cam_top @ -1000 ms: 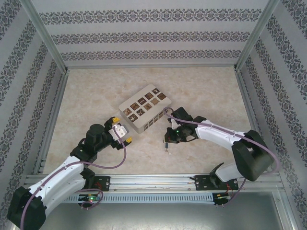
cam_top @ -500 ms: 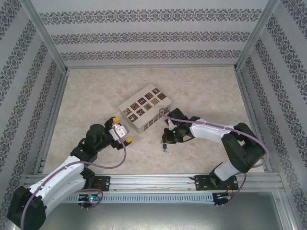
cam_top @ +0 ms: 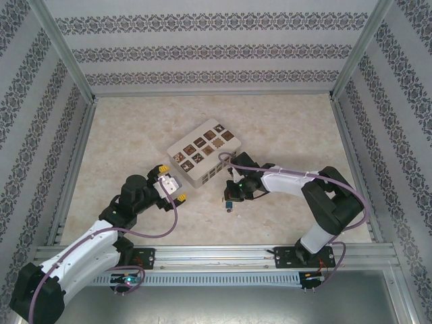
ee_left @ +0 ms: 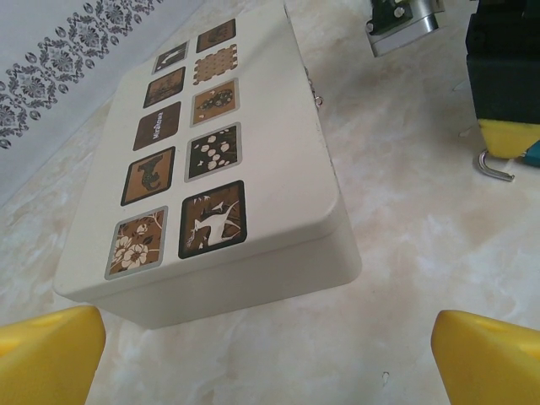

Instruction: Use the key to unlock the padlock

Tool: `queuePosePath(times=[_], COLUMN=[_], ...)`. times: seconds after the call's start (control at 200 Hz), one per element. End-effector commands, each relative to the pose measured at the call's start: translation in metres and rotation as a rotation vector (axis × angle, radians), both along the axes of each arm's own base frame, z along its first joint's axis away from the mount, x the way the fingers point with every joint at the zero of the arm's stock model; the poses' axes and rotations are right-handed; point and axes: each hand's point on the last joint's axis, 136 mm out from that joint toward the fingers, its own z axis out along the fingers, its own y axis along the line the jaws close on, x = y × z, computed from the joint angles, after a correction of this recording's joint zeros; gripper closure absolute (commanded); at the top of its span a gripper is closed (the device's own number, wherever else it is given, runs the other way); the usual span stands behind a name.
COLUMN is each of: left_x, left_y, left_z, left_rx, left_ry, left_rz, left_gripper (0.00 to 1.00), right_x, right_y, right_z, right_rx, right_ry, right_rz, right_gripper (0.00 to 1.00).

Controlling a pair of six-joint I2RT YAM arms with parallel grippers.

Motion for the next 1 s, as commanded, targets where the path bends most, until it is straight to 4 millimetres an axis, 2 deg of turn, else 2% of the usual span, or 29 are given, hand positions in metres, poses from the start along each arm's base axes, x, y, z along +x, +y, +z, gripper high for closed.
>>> queuePosePath(times=[0.0,0.195,0.48,0.734,0.994], left_x=[-0.003,-0.004,-0.005,-0.006,-0.006], left_y=[-0.005,-0.006,-0.006,-0.005,-0.005], left_z=[0.004,0.007,0.005,0.006,0.008], left_rx=[-0.016,-0.015,-0.005,0.001,0.005], left_ry=[-0.027,-0.039,-0.037,-0.046,-0.060], left_rz=[-0.025,-0.030,-0.033,-0.030,-0.032], left_gripper=[0.01,0.01,0.01,0.01,0.01], right_x=[0.002,0.006,0.011,0.014,0.020], right_y=[0.004,0.002,-0.002,-0.008,-0.026], right_z=[-0.003,-0.004,-0.003,0.005,0.027], right_rx=[-0.016,-0.038,-0.077,-0.100,-0.164], right_ry=[0.003,-0.008,-0.030,-0.073,-0.160], right_rz=[-0.004,-0.002,-0.001,-0.011,-0.024], right_gripper=[1.00,1.00,0.92,0.75,0.53])
